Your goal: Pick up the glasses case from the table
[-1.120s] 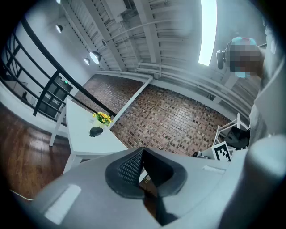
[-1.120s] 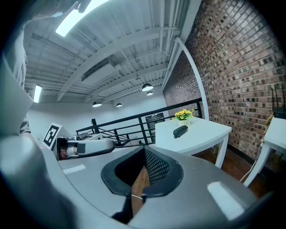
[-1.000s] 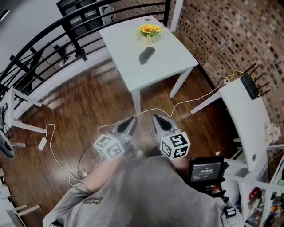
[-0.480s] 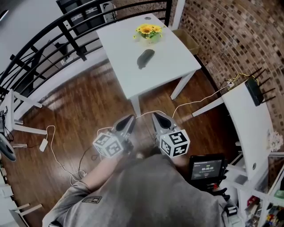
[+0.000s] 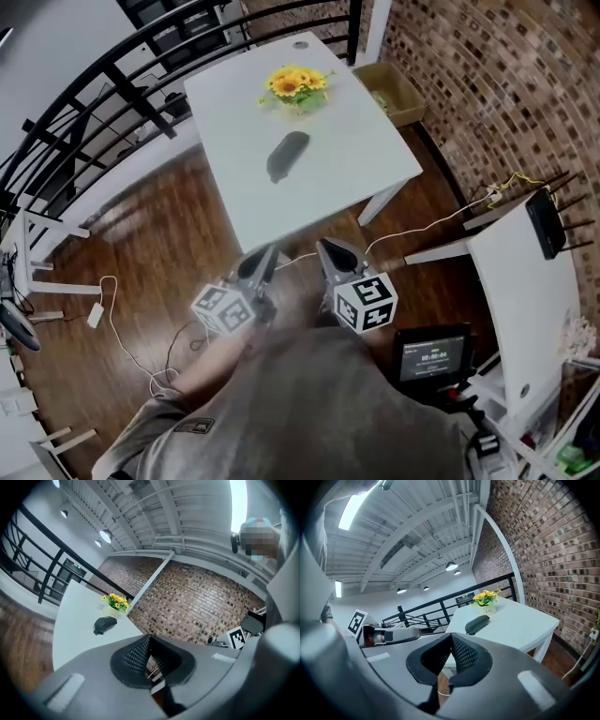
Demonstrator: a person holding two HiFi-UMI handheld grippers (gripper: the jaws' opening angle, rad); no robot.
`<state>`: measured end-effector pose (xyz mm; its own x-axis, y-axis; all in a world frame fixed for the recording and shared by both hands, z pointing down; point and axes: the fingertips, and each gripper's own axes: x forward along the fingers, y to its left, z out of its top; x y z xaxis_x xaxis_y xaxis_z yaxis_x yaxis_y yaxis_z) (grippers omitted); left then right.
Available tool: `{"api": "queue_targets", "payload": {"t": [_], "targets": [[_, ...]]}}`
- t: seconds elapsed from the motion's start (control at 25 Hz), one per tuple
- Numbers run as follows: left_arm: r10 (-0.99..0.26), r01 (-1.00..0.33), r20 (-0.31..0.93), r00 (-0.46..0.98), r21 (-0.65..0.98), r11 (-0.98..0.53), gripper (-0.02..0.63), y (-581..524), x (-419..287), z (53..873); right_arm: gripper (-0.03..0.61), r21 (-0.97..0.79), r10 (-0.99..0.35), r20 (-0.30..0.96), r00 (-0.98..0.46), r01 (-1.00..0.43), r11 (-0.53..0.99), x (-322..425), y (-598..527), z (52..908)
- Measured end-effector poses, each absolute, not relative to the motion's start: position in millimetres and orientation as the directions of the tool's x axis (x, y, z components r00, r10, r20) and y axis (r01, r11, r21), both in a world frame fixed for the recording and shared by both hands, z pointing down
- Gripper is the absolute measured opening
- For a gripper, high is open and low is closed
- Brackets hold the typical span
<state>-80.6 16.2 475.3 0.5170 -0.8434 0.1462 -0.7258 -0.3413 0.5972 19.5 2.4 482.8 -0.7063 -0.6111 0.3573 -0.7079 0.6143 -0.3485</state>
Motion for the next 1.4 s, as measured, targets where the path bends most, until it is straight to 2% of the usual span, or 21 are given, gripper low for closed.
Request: {"api": "queue_targets", "payload": {"t": [0.52,1.0,1.4], "targets": [[-0.866,-0.772,0.238,0.440,0.593,-0.230,0.000,-69.3,-85.1,496.5,0.011,-0.395,-0.555,0.386,-0.737,-0.676,0.623,23.3,-99.2,502.5],[-0.823,-0.762,0.277,0.495,0.593,-0.258,0.000,-142.8,-129.7,531.0,0.011,-0.340,-0.578,0.471,-0.667,-0.742,0.578,-15.4,-169.5,523.2],[-0.800,-0.816,0.336,0.497,0.494,-0.300,0.003,-182.3,-135.6,550.8,0.011,-0.339,-0.550,0.494,-0.673,-0.732,0.591,-24.1,-204.1,529.2]]}}
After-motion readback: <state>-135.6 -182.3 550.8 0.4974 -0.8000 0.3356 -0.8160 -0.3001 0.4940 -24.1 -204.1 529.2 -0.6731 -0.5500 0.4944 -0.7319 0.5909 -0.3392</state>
